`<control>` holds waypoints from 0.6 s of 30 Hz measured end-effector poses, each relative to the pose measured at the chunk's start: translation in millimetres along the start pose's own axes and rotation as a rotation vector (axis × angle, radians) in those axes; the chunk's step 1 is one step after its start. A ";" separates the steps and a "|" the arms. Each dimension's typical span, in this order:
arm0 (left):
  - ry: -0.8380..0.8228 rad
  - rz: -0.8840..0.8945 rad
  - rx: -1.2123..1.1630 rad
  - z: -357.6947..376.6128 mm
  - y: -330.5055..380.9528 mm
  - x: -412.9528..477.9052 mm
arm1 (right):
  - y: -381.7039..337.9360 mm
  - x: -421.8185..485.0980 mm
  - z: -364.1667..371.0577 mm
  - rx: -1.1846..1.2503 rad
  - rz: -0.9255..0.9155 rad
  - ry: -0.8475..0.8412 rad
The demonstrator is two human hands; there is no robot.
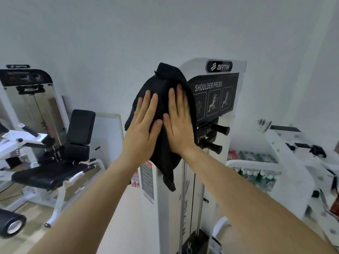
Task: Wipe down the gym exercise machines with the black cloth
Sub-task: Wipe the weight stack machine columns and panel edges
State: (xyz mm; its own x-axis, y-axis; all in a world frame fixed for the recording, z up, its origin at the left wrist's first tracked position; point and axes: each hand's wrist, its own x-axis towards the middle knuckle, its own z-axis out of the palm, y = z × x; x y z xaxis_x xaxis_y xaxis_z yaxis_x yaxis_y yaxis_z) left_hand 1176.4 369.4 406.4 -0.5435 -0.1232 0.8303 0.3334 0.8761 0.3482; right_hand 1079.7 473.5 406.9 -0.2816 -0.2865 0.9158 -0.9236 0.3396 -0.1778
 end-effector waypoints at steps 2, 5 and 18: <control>-0.008 -0.030 0.020 -1.1 1.7 -12.9 | -0.8 -12.3 -0.9 -0.033 -0.009 -0.048; 0.006 -0.055 0.067 -6.2 8.4 -30.2 | -3.3 -29.6 -5.4 -0.051 -0.027 -0.112; 0.172 -0.196 0.405 -31.8 69.4 6.5 | -22.2 -59.1 -50.1 0.077 0.018 -0.245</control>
State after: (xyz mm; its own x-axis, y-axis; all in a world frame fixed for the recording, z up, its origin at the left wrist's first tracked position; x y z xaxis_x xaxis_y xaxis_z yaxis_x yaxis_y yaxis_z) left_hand 1220.5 414.5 449.8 -0.4192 -0.3494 0.8380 -0.1081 0.9356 0.3360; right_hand 1129.9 527.7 374.8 -0.3438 -0.4925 0.7995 -0.9324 0.2801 -0.2284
